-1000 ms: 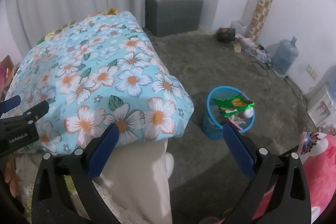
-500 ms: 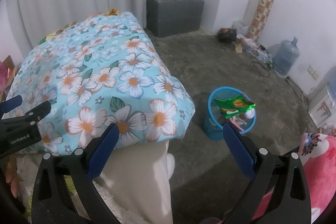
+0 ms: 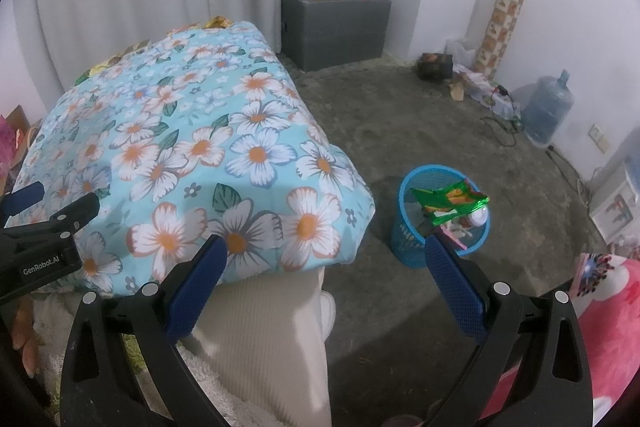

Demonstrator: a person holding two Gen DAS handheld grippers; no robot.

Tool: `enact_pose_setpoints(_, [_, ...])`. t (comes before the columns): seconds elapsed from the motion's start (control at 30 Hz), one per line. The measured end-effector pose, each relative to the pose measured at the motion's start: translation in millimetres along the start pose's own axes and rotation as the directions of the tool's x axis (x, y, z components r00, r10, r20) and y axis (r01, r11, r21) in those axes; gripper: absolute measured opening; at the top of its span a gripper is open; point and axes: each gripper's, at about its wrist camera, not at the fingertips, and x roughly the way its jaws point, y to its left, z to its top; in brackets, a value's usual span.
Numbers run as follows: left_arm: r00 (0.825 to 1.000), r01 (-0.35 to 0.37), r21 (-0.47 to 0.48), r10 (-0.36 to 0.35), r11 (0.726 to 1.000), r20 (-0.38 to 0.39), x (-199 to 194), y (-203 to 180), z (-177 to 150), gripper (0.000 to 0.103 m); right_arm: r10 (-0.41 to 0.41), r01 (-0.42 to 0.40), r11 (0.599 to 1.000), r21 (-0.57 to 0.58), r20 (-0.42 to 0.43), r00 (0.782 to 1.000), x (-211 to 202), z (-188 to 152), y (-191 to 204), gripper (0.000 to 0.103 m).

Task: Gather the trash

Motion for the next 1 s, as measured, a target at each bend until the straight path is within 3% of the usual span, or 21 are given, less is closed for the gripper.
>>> enact_pose_setpoints(1.0, [1.0, -0.001, 0.002, 0.001, 1.0, -0.002, 1.1, 0.4, 0.2, 0.097, 0.008, -0.008, 1.0, 0.001, -0.003, 1.0, 2.1, -1.6, 1.7, 0.095])
